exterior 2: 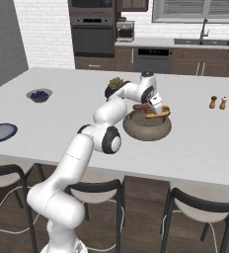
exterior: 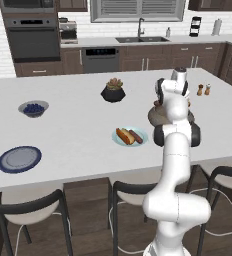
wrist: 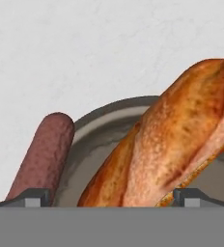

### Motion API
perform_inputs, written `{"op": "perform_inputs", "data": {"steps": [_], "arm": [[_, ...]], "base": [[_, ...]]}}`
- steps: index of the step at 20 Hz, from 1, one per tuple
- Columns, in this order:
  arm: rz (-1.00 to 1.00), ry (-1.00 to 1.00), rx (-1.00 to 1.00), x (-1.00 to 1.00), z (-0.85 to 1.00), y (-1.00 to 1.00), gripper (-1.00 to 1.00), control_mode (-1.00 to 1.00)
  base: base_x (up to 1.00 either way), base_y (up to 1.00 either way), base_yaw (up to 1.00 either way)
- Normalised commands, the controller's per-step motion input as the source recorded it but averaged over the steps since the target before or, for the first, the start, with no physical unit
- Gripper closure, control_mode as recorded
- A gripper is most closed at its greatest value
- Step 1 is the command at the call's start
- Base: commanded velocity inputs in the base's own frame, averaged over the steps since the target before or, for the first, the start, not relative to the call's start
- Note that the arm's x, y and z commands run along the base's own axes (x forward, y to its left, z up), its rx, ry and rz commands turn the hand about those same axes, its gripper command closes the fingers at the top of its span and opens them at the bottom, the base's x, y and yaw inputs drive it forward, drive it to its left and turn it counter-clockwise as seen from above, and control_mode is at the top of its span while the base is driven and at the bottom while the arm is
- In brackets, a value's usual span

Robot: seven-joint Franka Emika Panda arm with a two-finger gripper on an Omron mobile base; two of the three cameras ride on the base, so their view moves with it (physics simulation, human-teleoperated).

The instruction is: Place one bun and one sausage from the bowl on each plate.

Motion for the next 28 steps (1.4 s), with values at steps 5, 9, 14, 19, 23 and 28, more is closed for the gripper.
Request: {"op": "perform_inputs", "data": {"steps": [5,9,14,19,23,28], "arm": [[-0.13,0.01,0.0,-0.37,-0.17,-0.09,-1.0,-1.0],[-0.08,0.0,0.0,-0.15,-0.2,-0.02,-1.0,-1.0],[0.0,-0.01,0.0,0.2,-0.02,0.0,-1.0,-1.0],[0.0,-0.01,0.0,0.14,-0.15,-0.01,-1.0,-1.0],[0.0,0.0,0.0,0.0,-0.23,-0.01,1.0,-1.0],[0.0,0.01,0.0,0.0,-0.14,-0.08,1.0,-1.0]], "base": [[0.0,0.0,0.0],[0.0,0.0,0.0],[0.0,0.0,0.0],[0.0,0.0,0.0],[0.0,0.0,0.0],[0.0,0.0,0.0]]}}
